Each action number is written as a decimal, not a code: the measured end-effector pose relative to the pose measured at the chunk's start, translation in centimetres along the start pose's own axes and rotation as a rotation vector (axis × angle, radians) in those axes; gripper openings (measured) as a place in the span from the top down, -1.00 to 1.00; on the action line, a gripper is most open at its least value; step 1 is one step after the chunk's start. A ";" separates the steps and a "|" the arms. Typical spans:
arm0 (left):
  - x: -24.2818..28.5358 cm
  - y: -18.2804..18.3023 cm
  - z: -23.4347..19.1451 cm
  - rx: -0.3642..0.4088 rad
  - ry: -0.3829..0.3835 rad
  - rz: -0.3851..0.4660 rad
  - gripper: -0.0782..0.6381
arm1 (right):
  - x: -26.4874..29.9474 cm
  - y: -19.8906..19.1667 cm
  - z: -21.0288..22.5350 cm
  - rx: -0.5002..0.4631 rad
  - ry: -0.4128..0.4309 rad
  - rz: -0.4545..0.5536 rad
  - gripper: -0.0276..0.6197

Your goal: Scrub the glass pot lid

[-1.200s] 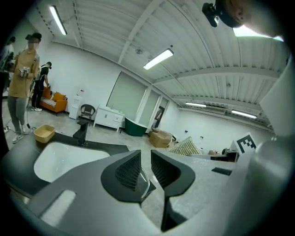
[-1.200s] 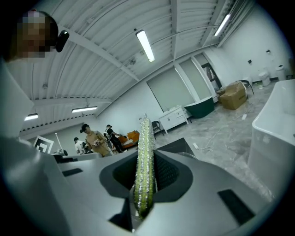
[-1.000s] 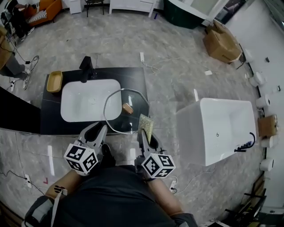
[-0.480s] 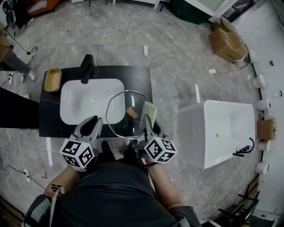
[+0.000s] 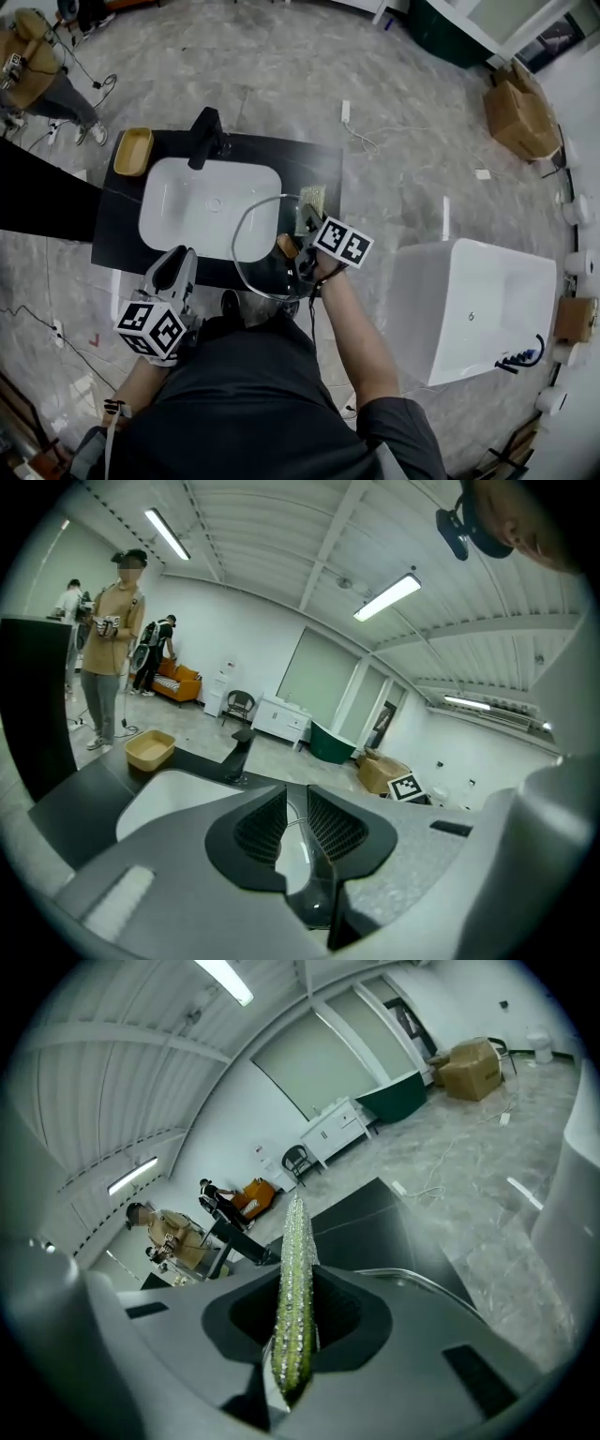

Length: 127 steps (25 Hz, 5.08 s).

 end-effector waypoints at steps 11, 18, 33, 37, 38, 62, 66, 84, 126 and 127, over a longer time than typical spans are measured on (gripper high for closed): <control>-2.6 -1.2 -3.7 -0.077 0.157 0.021 0.58 | 9.0 -3.0 -0.4 -0.017 0.121 -0.313 0.72; -1.0 -1.2 -2.3 -0.050 0.117 0.000 0.58 | 7.1 -3.5 3.9 -0.012 0.044 -0.310 0.72; 3.0 -0.9 3.6 0.062 -0.049 -0.069 0.58 | -0.5 -1.7 13.6 0.061 -0.097 -0.173 0.72; 3.2 -0.7 4.1 0.072 -0.075 -0.069 0.58 | -2.7 -0.8 14.7 0.027 -0.177 -0.135 0.72; 3.3 -0.6 4.2 0.072 -0.080 -0.069 0.58 | -3.2 -0.6 14.7 0.022 -0.188 -0.125 0.72; -0.5 -1.0 1.4 0.023 -0.006 -0.046 0.58 | -2.7 -8.9 5.9 -0.043 0.085 -0.160 0.72; 0.4 -1.3 2.9 0.043 -0.035 -0.062 0.58 | -3.7 -8.3 8.1 -0.034 0.040 -0.134 0.72; 2.6 -1.4 6.5 0.097 -0.135 -0.090 0.58 | -9.1 -6.2 16.1 -0.004 -0.170 -0.031 0.72; 3.7 -3.5 7.2 0.067 -0.130 -0.134 0.58 | -8.9 -14.6 7.6 -0.400 0.049 -0.194 0.72; 3.7 -3.4 7.2 0.062 -0.125 -0.129 0.58 | -8.9 -13.9 8.2 -0.419 0.054 -0.207 0.72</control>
Point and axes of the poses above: the fingertips, and each gripper's own axes: x forward along the fingers, z to its right, y out of its top, the point moved 3 cm from there along -x, backward along the fingers, and after that the axes turned 1 degree about z, right-handed, at the moved point
